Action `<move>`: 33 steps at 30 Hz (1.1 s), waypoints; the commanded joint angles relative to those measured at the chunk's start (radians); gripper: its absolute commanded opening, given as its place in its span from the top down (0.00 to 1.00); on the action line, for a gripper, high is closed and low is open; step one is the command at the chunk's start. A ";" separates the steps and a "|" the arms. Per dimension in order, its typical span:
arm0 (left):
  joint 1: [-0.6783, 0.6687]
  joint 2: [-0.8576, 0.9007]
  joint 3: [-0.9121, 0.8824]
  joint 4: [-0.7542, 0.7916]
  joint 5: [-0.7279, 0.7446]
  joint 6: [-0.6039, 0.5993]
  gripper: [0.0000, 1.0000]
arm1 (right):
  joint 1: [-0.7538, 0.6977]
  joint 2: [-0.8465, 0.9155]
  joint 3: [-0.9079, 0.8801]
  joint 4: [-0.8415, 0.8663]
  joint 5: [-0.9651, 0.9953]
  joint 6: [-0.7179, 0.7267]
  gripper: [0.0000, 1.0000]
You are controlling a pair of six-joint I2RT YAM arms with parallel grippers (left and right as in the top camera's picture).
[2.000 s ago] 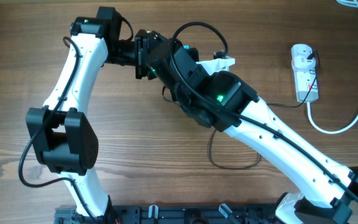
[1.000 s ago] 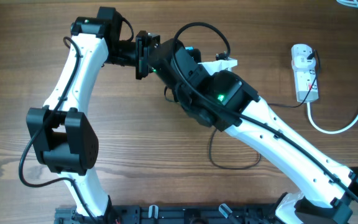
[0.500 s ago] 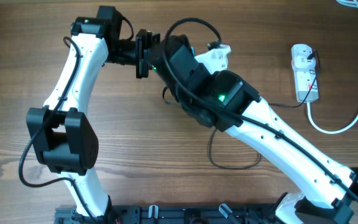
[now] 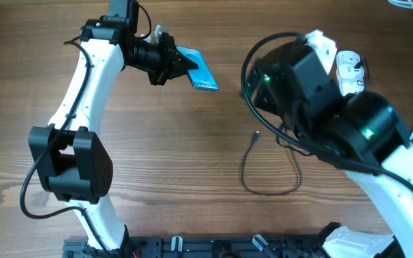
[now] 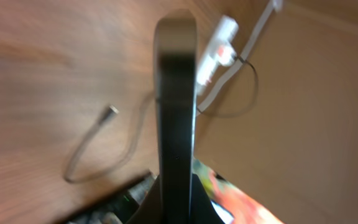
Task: Plug charger to phone and switch on socket
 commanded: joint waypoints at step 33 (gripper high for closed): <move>0.142 -0.018 0.004 -0.010 -0.229 0.231 0.96 | -0.188 0.416 -0.711 0.490 -0.471 -0.178 0.32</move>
